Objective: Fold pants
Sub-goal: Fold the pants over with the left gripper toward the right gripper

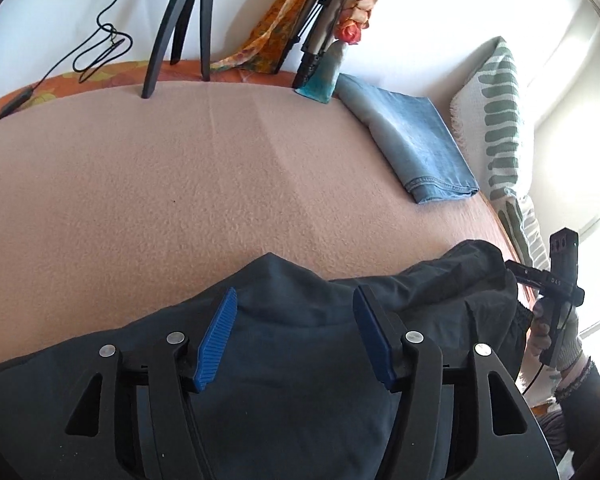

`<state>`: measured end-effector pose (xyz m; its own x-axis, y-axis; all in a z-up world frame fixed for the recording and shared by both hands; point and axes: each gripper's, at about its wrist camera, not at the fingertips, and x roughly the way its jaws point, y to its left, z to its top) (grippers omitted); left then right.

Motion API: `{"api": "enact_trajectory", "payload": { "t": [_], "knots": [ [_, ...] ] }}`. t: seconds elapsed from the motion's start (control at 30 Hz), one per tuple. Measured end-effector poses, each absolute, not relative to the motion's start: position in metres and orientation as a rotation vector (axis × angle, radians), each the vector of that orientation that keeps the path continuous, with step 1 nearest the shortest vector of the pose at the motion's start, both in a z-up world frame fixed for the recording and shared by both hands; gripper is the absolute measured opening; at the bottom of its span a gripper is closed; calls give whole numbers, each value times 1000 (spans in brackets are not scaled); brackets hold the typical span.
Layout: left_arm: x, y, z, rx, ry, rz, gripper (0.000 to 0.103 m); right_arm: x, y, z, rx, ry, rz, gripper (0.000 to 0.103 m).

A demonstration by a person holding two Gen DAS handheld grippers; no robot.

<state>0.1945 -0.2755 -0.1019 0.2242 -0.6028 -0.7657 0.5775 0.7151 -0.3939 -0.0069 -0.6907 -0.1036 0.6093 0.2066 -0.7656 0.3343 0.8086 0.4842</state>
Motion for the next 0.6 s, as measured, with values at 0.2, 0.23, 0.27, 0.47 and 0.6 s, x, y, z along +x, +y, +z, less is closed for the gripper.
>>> {"api": "enact_trajectory", "payload": {
  "t": [0.2, 0.23, 0.27, 0.47, 0.6],
  "knots": [
    [205, -296, -122, 59, 1054, -800, 56, 0, -692, -106, 643, 909, -51, 80],
    [204, -298, -123, 69, 1048, -797, 55, 3, -692, -105, 645, 904, -45, 80],
    [202, -300, -123, 79, 1033, -801, 47, 4, -691, -106, 639, 905, -37, 80],
    [183, -308, -125, 203, 957, -799, 4, 8, -686, -107, 627, 893, -9, 81],
    [187, -297, -114, 145, 913, -769, 1, 8, -677, -112, 638, 918, 64, 50]
  ]
}}
